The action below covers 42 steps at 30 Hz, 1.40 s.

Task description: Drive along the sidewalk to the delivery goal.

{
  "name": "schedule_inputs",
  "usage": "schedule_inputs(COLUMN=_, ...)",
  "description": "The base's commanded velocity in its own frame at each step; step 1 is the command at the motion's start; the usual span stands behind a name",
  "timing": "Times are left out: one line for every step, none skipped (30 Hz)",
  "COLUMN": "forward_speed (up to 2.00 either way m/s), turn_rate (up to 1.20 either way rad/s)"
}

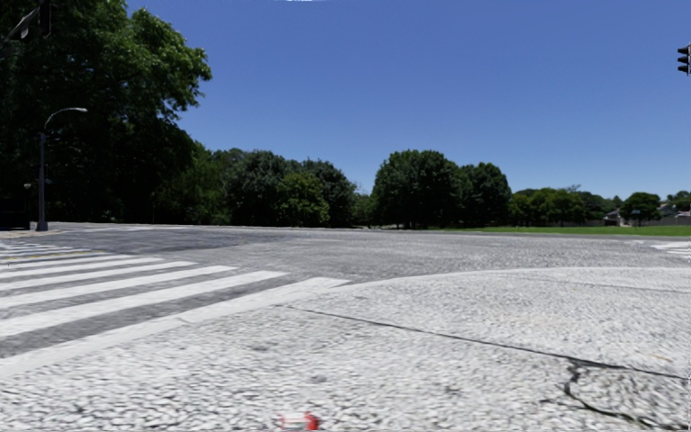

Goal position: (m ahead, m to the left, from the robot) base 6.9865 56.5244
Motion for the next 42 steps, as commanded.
schedule_inputs(forward_speed=1.47, turn_rate=0.65)
schedule_inputs(forward_speed=1.51, turn_rate=0.65)
schedule_inputs(forward_speed=1.51, turn_rate=0.65)
schedule_inputs(forward_speed=1.51, turn_rate=0.65)
schedule_inputs(forward_speed=1.52, turn_rate=0.65)
schedule_inputs(forward_speed=1.52, turn_rate=0.65)
schedule_inputs(forward_speed=1.52, turn_rate=0.65)
schedule_inputs(forward_speed=1.52, turn_rate=0.65)
schedule_inputs(forward_speed=1.52, turn_rate=0.65)
schedule_inputs(forward_speed=1.52, turn_rate=0.65)
schedule_inputs(forward_speed=1.52, turn_rate=0.65)
schedule_inputs(forward_speed=1.52, turn_rate=0.65)
schedule_inputs(forward_speed=1.52, turn_rate=0.65)
schedule_inputs(forward_speed=1.55, turn_rate=0.65)
schedule_inputs(forward_speed=1.59, turn_rate=0.65)
schedule_inputs(forward_speed=1.62, turn_rate=0.65)
schedule_inputs(forward_speed=1.62, turn_rate=0.65)
schedule_inputs(forward_speed=1.64, turn_rate=0.65)
schedule_inputs(forward_speed=1.64, turn_rate=0.65)
schedule_inputs(forward_speed=1.65, turn_rate=0.65)
schedule_inputs(forward_speed=1.65, turn_rate=0.65)
schedule_inputs(forward_speed=1.67, turn_rate=0.65)
schedule_inputs(forward_speed=1.68, turn_rate=0.65)
schedule_inputs(forward_speed=1.68, turn_rate=0.65)
schedule_inputs(forward_speed=1.68, turn_rate=0.65)
schedule_inputs(forward_speed=1.68, turn_rate=0.65)
schedule_inputs(forward_speed=1.68, turn_rate=0.65)
schedule_inputs(forward_speed=1.68, turn_rate=0.65)
schedule_inputs(forward_speed=1.68, turn_rate=0.65)
schedule_inputs(forward_speed=1.69, turn_rate=0.65)
schedule_inputs(forward_speed=1.70, turn_rate=0.65)
schedule_inputs(forward_speed=1.70, turn_rate=0.65)
schedule_inputs(forward_speed=1.70, turn_rate=0.65)
schedule_inputs(forward_speed=1.70, turn_rate=0.65)
schedule_inputs(forward_speed=1.71, turn_rate=0.65)
schedule_inputs(forward_speed=1.71, turn_rate=0.65)
schedule_inputs(forward_speed=1.71, turn_rate=0.65)
schedule_inputs(forward_speed=1.72, turn_rate=0.65)
schedule_inputs(forward_speed=1.72, turn_rate=0.65)
schedule_inputs(forward_speed=1.72, turn_rate=0.65)
schedule_inputs(forward_speed=1.75, turn_rate=0.65)
schedule_inputs(forward_speed=1.77, turn_rate=0.65)
